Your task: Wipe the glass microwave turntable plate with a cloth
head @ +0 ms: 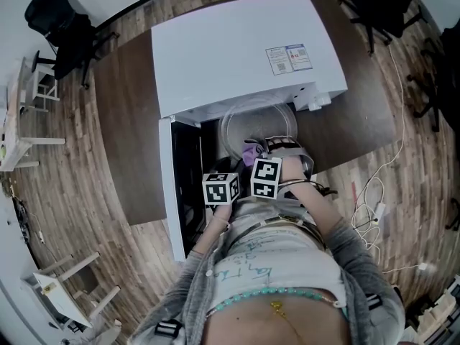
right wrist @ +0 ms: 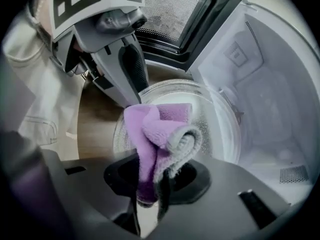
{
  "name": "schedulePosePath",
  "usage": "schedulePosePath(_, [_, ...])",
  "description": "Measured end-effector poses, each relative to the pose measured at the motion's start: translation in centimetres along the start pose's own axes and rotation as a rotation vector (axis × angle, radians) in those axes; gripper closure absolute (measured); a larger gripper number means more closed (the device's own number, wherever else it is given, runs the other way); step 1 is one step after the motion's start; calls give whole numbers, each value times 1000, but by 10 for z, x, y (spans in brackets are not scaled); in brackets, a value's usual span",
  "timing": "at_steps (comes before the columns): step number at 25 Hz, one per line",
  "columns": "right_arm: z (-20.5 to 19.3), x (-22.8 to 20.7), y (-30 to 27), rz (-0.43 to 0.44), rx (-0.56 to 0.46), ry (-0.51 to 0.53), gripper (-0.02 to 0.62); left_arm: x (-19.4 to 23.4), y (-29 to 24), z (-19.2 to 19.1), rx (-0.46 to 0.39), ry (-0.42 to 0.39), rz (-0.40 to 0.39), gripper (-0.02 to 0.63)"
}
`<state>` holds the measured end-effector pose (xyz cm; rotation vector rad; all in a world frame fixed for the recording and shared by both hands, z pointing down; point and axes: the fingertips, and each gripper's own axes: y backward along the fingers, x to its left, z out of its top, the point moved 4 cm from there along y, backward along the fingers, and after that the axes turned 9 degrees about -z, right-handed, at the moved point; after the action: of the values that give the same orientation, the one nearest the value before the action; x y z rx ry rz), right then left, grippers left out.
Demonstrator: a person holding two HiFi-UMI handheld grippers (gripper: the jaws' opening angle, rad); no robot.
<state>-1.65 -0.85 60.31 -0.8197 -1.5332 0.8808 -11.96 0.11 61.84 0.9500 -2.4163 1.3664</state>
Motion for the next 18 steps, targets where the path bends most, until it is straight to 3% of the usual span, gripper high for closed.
schedulePosePath(18, [47,-38,-12,-63,-94,209,482,1,-4,-2,-29,-20,10,410])
